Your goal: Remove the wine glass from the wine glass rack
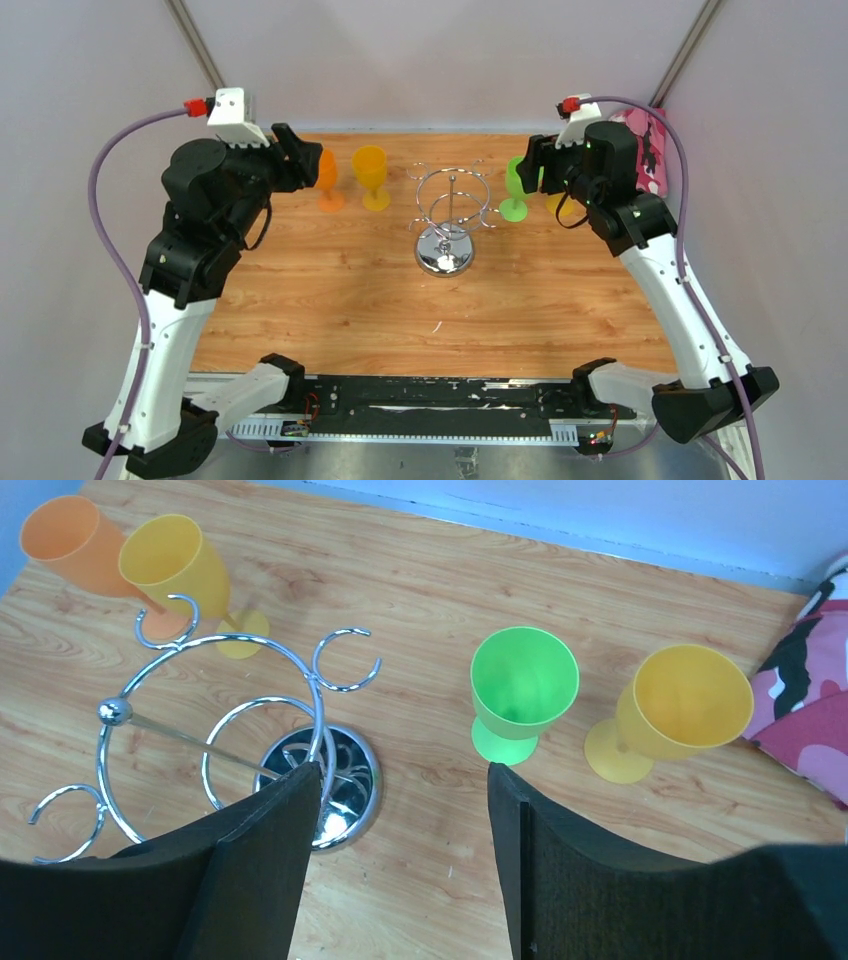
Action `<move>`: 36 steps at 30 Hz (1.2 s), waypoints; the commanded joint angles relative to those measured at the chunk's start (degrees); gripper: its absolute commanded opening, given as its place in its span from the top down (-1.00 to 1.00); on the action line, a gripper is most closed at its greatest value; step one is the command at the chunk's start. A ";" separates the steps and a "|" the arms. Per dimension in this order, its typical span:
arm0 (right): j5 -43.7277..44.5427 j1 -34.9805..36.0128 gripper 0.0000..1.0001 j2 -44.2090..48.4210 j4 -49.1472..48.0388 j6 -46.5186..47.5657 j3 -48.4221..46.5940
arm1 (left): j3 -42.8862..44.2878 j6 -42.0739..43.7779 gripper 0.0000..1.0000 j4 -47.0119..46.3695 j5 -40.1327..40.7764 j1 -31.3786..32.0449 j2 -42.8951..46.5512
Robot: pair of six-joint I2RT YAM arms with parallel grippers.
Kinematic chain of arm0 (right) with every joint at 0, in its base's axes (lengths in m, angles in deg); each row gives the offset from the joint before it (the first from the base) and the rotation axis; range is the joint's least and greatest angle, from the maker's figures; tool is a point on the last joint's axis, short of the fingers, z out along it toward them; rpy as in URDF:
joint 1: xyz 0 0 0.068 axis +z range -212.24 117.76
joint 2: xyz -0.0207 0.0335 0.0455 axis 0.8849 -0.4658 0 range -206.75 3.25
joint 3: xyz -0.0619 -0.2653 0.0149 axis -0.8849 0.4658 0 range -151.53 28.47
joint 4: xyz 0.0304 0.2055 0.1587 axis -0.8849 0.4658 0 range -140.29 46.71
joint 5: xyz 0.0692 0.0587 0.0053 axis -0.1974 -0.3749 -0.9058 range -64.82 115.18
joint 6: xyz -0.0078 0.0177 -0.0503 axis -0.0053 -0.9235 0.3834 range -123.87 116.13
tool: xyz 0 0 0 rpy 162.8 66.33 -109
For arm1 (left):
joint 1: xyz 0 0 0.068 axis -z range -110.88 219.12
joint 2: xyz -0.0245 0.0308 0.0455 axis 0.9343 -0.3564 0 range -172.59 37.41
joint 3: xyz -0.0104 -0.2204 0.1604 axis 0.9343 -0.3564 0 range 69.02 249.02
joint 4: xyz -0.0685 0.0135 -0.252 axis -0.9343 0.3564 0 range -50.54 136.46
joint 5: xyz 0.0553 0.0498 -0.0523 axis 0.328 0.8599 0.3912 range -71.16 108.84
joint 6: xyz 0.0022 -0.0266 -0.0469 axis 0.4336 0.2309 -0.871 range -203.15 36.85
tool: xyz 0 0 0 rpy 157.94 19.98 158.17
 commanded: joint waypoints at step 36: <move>19.81 0.91 -0.44 22.74 -1.01 -6.49 16.01 | -16.50 -0.17 -0.36 -0.15 1.01 0.37 15.91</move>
